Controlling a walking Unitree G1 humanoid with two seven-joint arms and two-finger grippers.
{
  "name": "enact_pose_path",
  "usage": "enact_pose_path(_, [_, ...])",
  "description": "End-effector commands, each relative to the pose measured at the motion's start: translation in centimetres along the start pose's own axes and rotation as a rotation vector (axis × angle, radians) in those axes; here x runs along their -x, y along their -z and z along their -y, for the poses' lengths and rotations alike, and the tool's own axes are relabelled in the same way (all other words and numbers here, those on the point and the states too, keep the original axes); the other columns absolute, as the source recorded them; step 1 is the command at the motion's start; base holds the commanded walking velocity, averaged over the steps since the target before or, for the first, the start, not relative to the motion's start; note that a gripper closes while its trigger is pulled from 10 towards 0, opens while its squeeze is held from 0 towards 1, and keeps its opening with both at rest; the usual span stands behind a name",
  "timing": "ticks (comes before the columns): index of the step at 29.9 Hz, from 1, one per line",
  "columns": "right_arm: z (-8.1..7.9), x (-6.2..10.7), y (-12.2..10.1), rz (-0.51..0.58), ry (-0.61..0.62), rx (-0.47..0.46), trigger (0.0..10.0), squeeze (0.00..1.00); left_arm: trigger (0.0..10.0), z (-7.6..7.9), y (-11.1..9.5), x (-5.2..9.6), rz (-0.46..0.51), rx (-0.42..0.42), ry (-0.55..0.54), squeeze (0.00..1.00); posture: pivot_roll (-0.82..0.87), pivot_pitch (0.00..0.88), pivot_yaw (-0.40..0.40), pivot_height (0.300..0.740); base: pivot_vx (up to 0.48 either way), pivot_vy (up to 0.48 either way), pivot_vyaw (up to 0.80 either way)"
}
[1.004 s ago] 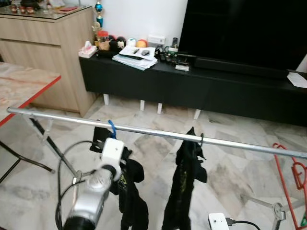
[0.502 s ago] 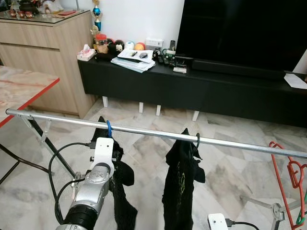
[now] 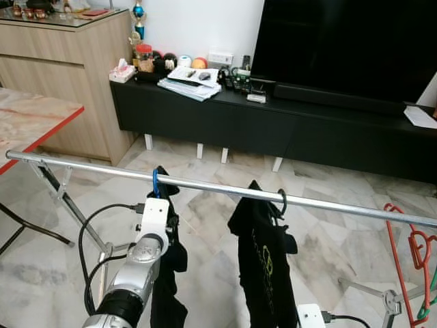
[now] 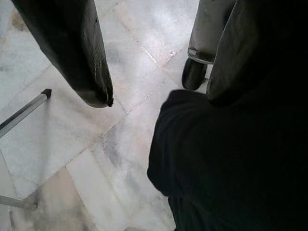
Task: Hang hanger
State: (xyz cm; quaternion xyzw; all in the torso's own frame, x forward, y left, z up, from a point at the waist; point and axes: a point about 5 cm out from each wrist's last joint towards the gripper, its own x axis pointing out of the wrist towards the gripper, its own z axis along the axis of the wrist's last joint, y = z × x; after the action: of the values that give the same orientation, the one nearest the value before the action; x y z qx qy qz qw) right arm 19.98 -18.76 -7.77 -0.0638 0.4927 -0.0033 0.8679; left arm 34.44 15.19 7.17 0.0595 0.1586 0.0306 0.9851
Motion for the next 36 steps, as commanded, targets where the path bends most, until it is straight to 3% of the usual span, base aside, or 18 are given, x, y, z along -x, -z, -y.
enact_pose_path(1, [0.45,0.02,0.03,0.000,0.008,0.003,10.0,0.00,9.5,0.11,-0.11,-0.17,0.005,-0.027,-0.010,0.00,0.14,0.000,-0.118,0.740,0.000,0.000,0.00])
enact_pose_path(2, [0.45,0.02,0.03,0.000,0.008,0.003,10.0,0.00,9.5,0.11,-0.11,-0.17,0.005,-0.027,-0.010,0.00,0.14,0.000,-0.118,0.740,0.000,0.000,0.00])
enact_pose_path(3, [0.48,0.02,-0.01,0.001,0.008,0.001,10.0,0.00,0.0,0.00,-0.46,-0.34,0.020,-0.009,-0.025,0.00,0.14,0.000,-0.125,0.740,0.000,0.000,0.00])
enact_pose_path(14, [0.52,0.01,-0.18,0.002,0.008,0.002,10.0,0.00,0.0,-0.12,-0.58,-0.56,0.041,0.033,-0.035,0.00,0.13,0.000,-0.136,0.740,0.000,0.000,0.00])
enact_pose_path(36, [0.30,0.00,-0.27,0.005,0.002,-0.005,10.0,0.00,0.0,-0.01,-0.15,-0.61,0.037,0.029,-0.053,0.00,0.12,0.000,-0.132,0.740,0.000,0.000,0.00])
